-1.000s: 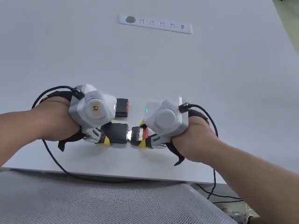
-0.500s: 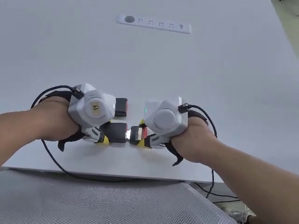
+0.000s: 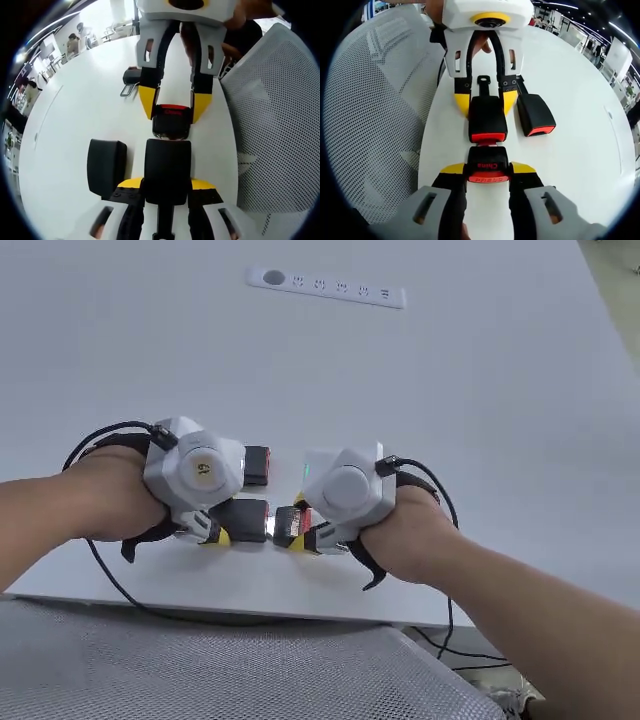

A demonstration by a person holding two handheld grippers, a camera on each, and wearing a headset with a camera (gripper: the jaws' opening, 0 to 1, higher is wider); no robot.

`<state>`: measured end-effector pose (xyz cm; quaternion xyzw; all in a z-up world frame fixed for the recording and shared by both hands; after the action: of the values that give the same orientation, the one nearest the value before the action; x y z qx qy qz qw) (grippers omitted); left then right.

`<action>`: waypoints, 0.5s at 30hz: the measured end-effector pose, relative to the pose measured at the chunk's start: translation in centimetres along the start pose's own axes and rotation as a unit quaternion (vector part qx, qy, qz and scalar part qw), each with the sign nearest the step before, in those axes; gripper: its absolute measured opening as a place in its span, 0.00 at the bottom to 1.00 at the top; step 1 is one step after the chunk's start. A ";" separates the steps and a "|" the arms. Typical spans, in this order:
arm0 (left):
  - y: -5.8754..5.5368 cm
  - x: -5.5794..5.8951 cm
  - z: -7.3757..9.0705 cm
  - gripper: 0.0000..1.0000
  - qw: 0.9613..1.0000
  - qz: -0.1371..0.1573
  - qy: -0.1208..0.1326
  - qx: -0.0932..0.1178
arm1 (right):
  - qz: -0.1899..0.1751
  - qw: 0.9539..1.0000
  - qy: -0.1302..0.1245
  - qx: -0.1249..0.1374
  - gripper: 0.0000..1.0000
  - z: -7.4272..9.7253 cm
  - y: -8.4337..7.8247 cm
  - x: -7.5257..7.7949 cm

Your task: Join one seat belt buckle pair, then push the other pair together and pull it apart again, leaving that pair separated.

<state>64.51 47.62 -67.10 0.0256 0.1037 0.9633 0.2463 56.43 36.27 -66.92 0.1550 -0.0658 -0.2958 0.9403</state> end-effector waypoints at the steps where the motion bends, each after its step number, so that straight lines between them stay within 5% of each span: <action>1: 0.0 0.0 0.0 0.34 1.000 0.002 0.000 0.000 | -0.001 1.000 -0.001 0.001 0.31 0.0 0.0 0.0; 11: -0.4 0.1 0.1 0.40 1.000 0.013 0.012 -0.003 | -0.021 1.000 -0.002 0.018 0.30 0.7 0.1 -0.2; 15: -0.1 0.2 1.2 0.41 0.999 0.033 0.009 0.017 | -0.031 0.999 -0.003 0.030 0.30 1.5 0.3 -0.1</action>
<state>64.55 48.02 -65.96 0.0244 0.1216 0.9691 0.2133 56.17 36.16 -65.37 0.1843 -0.0724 -0.3229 0.9255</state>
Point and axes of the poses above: the centre of the closed fingertips' face, and the gripper's own axes: z roughly backward along the fingers, x roughly to its right, y roughly out of its top, the point moved 8 cm from there along z, roughly backward along the fingers, and after that the axes turned 13 degrees about -x, right-handed, at the moved point
